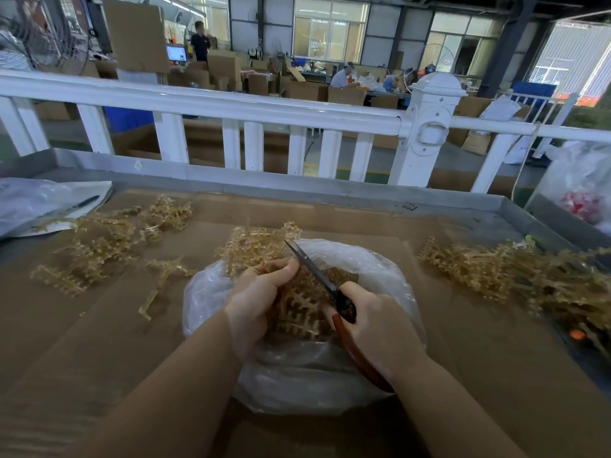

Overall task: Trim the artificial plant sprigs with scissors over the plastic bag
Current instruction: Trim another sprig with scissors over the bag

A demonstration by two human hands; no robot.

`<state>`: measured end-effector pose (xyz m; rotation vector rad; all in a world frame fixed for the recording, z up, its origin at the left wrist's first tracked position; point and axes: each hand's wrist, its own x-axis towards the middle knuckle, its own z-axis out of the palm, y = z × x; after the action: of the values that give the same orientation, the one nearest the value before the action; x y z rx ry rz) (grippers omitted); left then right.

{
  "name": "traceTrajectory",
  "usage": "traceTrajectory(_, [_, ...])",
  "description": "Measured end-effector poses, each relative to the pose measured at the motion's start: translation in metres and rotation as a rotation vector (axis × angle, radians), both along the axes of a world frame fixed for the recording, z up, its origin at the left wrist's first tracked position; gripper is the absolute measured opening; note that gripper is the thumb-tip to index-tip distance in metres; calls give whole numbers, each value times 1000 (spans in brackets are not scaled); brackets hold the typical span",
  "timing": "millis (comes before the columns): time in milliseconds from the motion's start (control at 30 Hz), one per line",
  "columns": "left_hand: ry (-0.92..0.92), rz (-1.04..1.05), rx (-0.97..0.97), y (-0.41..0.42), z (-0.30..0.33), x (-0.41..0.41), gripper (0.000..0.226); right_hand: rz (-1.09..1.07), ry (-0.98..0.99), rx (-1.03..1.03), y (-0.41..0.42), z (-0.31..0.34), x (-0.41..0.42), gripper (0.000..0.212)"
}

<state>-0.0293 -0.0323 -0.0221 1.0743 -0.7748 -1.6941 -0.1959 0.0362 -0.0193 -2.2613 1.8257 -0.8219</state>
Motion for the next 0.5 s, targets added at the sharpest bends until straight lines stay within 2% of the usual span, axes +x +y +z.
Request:
traceTrajectory(200, [48,-27,-13,-6,-5,-1,6,-8,37,1,0,0,1,24])
traceTrajectory(500, [-13,-85,-48,-2,-4,-3,14,1,28,28,-2,1,1,28])
